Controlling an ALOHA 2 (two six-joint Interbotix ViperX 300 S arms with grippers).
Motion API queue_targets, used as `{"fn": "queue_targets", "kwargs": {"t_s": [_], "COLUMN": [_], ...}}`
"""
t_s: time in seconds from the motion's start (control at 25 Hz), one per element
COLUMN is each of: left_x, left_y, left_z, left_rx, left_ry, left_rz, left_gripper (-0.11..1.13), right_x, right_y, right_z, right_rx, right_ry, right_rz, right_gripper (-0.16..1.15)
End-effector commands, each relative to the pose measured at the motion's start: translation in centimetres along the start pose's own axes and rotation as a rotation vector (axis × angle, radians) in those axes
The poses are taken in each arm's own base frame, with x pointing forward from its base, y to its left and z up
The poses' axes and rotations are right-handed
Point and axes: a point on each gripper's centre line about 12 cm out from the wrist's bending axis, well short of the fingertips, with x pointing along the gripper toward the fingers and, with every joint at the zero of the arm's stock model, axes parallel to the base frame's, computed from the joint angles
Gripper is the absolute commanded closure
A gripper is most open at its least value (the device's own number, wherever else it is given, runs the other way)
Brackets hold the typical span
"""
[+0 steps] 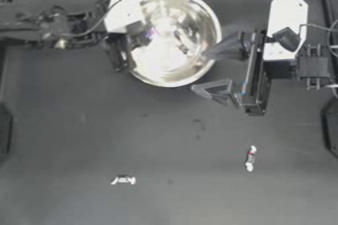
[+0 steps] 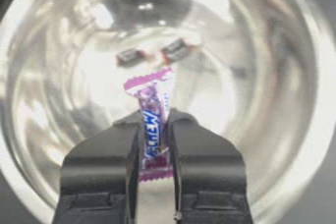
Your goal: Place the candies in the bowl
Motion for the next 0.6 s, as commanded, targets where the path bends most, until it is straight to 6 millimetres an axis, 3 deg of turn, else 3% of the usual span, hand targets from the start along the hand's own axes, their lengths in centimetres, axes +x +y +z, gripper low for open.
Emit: {"fn": "queue_targets", "kwargs": {"t_s": [0.04,0.16,0.36,0.4,0.6], "left_x": [0.6,1.5,1.4,1.3,0.7], "left_y": [1.4,1.5,1.7,1.7,1.6], "left_z": [1.7,1.8,2.6,2.8,3.0], "left_rx": [-0.015,-0.019,-0.018,-0.018,-0.017], "left_ry": [-0.040,-0.030,-0.053,-0.057,-0.059], "left_rz": [0.025,0.026,0.030,0.031,0.031], "left_gripper": [0.56,0.46,-0.01,-0.06,0.04], "right_x": [-0.3,-0.3,-0.2,-0.2,-0.2], "right_y": [0.1,0.0,-0.1,-0.1,0.0], "right_z": [0.6,0.3,-0.1,-0.2,-0.3], "right_rx": [-0.003,-0.005,-0.004,-0.006,-0.002], "right_ry": [-0.022,-0.015,-0.008,-0.009,-0.015], "right_rz": [0.006,0.004,0.004,0.006,0.016], "right_gripper": [-0.01,-0.01,-0.01,-0.01,-0.01]}}
